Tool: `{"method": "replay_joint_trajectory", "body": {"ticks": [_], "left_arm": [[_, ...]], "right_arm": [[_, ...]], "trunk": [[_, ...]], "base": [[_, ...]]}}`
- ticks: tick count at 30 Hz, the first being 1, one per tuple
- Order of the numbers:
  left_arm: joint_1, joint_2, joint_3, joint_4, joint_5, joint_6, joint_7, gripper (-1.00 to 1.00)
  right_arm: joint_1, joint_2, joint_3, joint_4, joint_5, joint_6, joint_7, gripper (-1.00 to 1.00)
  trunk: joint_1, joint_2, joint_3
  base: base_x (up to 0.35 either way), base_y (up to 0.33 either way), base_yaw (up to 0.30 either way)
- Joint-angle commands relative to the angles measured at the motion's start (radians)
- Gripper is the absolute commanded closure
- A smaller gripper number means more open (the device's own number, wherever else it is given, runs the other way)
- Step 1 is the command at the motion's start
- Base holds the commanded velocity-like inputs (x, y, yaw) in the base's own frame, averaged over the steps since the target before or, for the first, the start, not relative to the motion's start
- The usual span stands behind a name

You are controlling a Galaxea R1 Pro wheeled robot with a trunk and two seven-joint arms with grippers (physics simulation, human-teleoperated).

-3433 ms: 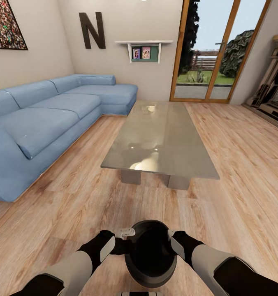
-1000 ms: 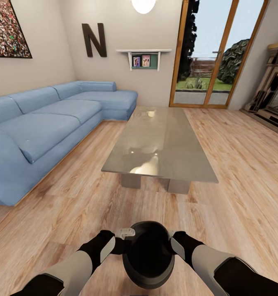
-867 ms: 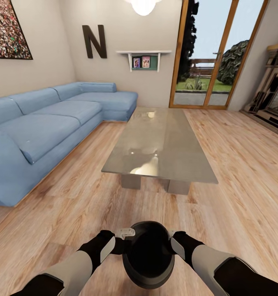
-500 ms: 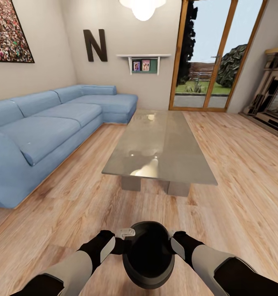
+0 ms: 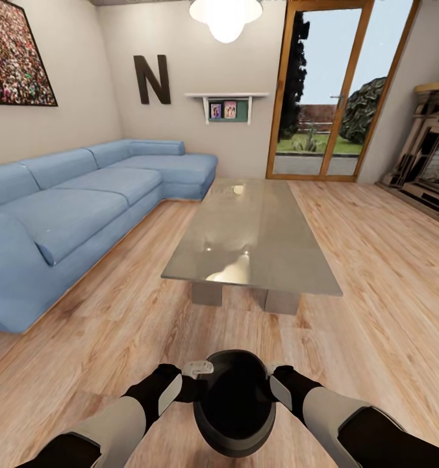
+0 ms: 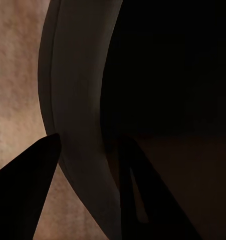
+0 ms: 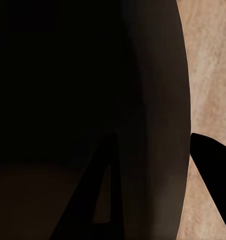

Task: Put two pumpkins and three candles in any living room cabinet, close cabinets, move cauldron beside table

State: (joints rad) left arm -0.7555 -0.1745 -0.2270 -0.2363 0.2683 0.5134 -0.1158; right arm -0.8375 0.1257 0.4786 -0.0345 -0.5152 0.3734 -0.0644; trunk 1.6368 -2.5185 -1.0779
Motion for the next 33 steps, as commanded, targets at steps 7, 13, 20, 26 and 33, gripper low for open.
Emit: {"method": "replay_joint_trajectory", "body": {"ticks": [7, 13, 20, 26, 33], "left_arm": [[-0.001, 0.0, 0.001, -0.003, 0.051, 0.007, 0.001, 1.0], [-0.001, 0.0, 0.001, -0.003, 0.051, 0.007, 0.001, 1.0], [-0.001, 0.0, 0.001, -0.003, 0.051, 0.007, 0.001, 1.0], [-0.001, 0.0, 0.001, -0.003, 0.051, 0.007, 0.001, 1.0], [-0.001, 0.0, 0.001, -0.003, 0.051, 0.007, 0.001, 1.0]], "right_arm": [[0.0, 0.0, 0.002, -0.004, -0.017, 0.004, -0.004, 1.0], [0.0, 0.0, 0.002, -0.004, -0.017, 0.004, -0.003, 1.0], [0.0, 0.0, 0.002, -0.004, -0.017, 0.004, -0.003, 1.0], [0.0, 0.0, 0.002, -0.003, -0.017, 0.004, -0.003, 1.0], [0.0, 0.0, 0.002, -0.004, -0.017, 0.004, -0.003, 1.0]], "trunk": [[0.0, 0.0, 0.003], [0.0, 0.0, 0.013], [0.0, 0.0, 0.024], [0.0, 0.0, 0.033], [0.0, 0.0, 0.045]], "base": [[0.0, 0.0, 0.0], [0.0, 0.0, 0.0], [0.0, 0.0, 0.0], [0.0, 0.0, 0.0], [0.0, 0.0, 0.0]]}}
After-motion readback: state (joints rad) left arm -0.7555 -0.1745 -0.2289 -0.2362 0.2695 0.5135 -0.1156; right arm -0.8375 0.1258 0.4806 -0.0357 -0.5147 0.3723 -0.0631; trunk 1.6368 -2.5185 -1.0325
